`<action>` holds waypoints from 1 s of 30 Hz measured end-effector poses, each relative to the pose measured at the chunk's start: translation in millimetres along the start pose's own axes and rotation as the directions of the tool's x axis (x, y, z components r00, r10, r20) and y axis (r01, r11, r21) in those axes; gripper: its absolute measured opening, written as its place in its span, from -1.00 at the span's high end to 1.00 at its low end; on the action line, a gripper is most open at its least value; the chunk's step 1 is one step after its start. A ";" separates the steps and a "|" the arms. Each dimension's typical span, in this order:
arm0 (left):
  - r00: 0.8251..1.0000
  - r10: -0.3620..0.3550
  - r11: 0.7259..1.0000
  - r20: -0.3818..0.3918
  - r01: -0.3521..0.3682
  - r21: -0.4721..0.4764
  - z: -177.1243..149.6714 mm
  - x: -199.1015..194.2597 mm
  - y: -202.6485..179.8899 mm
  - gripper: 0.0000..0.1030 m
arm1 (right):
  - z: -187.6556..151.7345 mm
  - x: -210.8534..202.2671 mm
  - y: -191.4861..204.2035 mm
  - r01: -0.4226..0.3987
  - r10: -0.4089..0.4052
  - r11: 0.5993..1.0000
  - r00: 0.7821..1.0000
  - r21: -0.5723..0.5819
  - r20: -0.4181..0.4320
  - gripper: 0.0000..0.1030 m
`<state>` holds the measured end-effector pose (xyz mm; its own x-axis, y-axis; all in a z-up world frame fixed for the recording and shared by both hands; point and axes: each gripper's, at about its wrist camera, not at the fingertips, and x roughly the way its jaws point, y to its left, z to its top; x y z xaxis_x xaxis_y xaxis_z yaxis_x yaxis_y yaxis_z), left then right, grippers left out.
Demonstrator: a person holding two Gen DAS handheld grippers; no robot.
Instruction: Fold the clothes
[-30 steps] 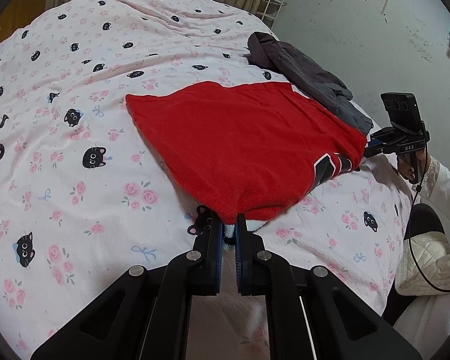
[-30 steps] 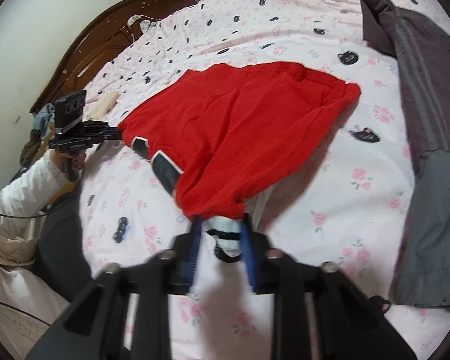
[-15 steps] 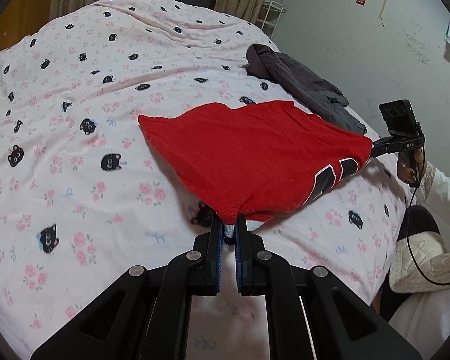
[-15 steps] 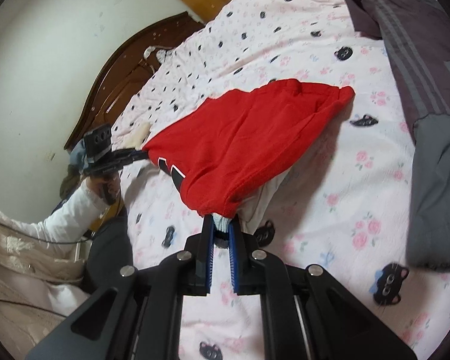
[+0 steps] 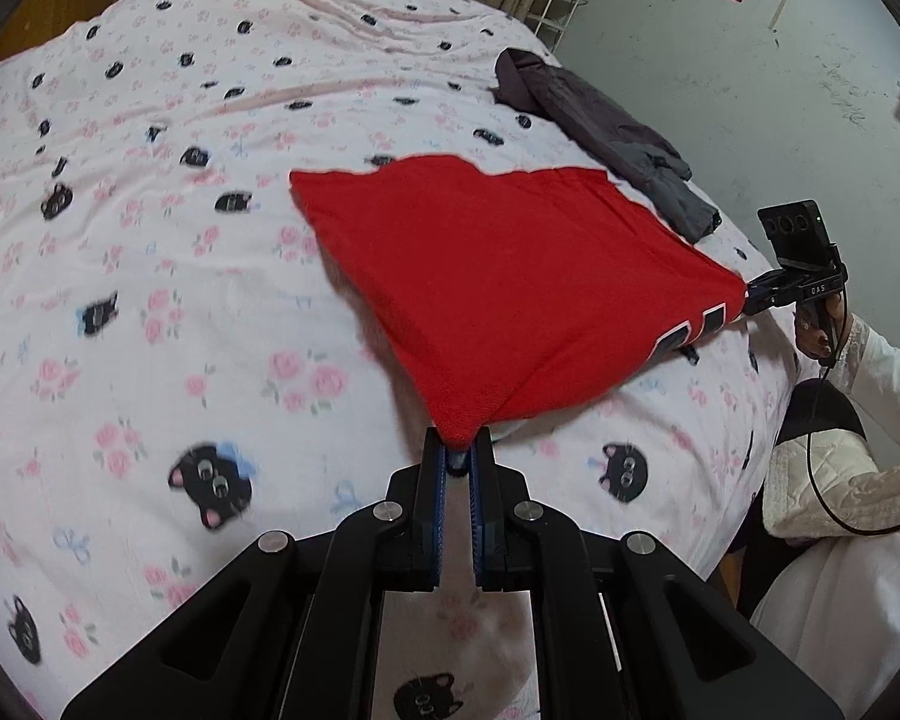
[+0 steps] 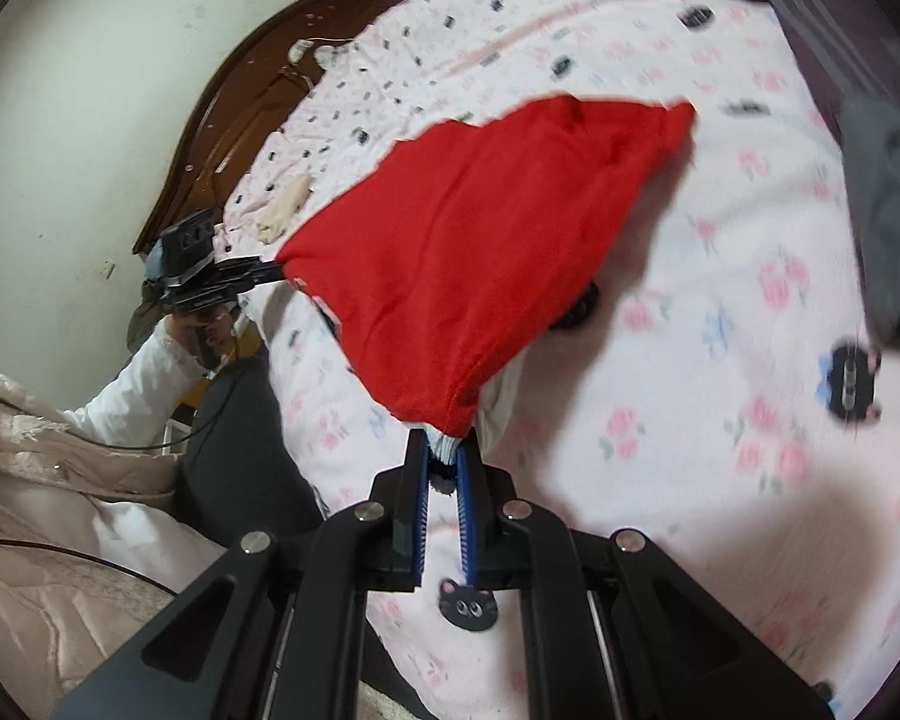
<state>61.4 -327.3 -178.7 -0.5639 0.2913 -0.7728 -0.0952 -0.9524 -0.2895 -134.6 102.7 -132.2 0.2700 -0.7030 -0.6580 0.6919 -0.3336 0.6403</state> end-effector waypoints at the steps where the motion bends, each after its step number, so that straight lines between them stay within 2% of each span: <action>1: 1.000 0.004 1.000 -0.005 -0.005 -0.005 -2.5 1.6 0.7 0.92 | -1.6 2.7 -1.4 0.005 -0.005 1.000 1.000 0.008 0.002 0.82; 7: 0.998 0.058 0.997 -0.001 -0.058 -0.046 -7.3 -5.6 11.9 0.96 | -9.0 14.7 -4.0 0.095 -0.095 0.995 0.995 0.005 -0.015 0.81; 10: 0.996 0.093 0.994 0.008 -0.093 -0.052 -11.0 -15.1 12.2 0.96 | -10.4 17.4 1.2 0.156 -0.156 0.988 0.987 -0.008 -0.035 0.70; 11: 0.994 0.108 0.993 0.023 -0.107 -0.059 -10.8 -20.3 12.0 0.96 | -11.3 16.1 4.2 0.182 -0.182 0.983 0.982 -0.017 -0.039 0.61; 14: 0.981 0.174 0.983 0.087 -0.168 -0.077 -5.8 -38.5 7.0 0.96 | -14.3 11.1 12.5 0.261 -0.263 0.964 0.964 -0.042 -0.047 0.58; 17: 0.965 0.200 0.979 0.167 -0.191 -0.067 6.6 -53.1 -10.3 0.95 | -11.6 -6.3 20.6 0.336 -0.336 0.941 0.942 -0.032 0.020 0.56; 19: 0.955 0.222 0.975 0.195 -0.218 -0.039 17.0 -54.2 -26.5 0.94 | -8.4 -19.4 28.2 0.383 -0.380 0.924 0.921 -0.020 0.083 0.53; 20: 0.950 0.234 0.972 0.206 -0.235 -0.021 23.0 -51.8 -36.0 0.94 | -5.6 -25.9 36.4 0.414 -0.409 0.910 0.903 -0.013 0.135 0.37; 21: 0.944 0.249 0.968 0.217 -0.252 -0.011 27.7 -47.0 -45.9 0.91 | -2.6 -29.2 46.0 0.459 -0.450 0.888 0.874 -0.007 0.183 0.22; 22: 0.938 0.263 0.963 0.227 -0.270 -0.001 32.4 -42.2 -55.7 0.87 | 0.3 -29.8 55.9 0.507 -0.494 0.862 0.840 -0.001 0.222 -0.08; 23: 0.934 0.270 0.961 0.234 -0.277 -0.002 35.1 -37.1 -61.4 0.70 | 3.6 -28.8 65.2 0.546 -0.530 0.837 0.810 0.004 0.253 -0.23; 24: 0.930 0.277 0.959 0.240 -0.285 -0.003 37.8 -31.9 -67.2 0.39 | 7.5 -25.7 73.9 0.576 -0.555 0.818 0.785 0.006 0.276 -0.23; 25: 0.928 0.283 0.958 0.244 -0.287 -0.020 39.2 -26.0 -72.9 0.20 | 11.9 -21.1 82.3 0.598 -0.573 0.801 0.765 0.008 0.294 -0.23; 26: 0.925 0.290 0.956 0.247 -0.290 -0.037 40.6 -20.1 -78.6 -0.02 | 15.7 -13.8 90.3 0.607 -0.581 0.795 0.755 0.013 0.305 -0.23; 30: 0.929 0.292 0.956 0.226 -0.283 -0.075 38.7 -4.6 -89.7 -0.04 | 20.6 22.1 115.6 0.626 -0.604 0.779 0.738 0.029 0.301 -0.23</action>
<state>40.8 -246.7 -127.3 -0.7371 -0.0282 -0.6752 0.1302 -0.9863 -0.1010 -62.4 35.7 -64.5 -0.4203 -0.5062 -0.7531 0.6889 -0.7181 0.0982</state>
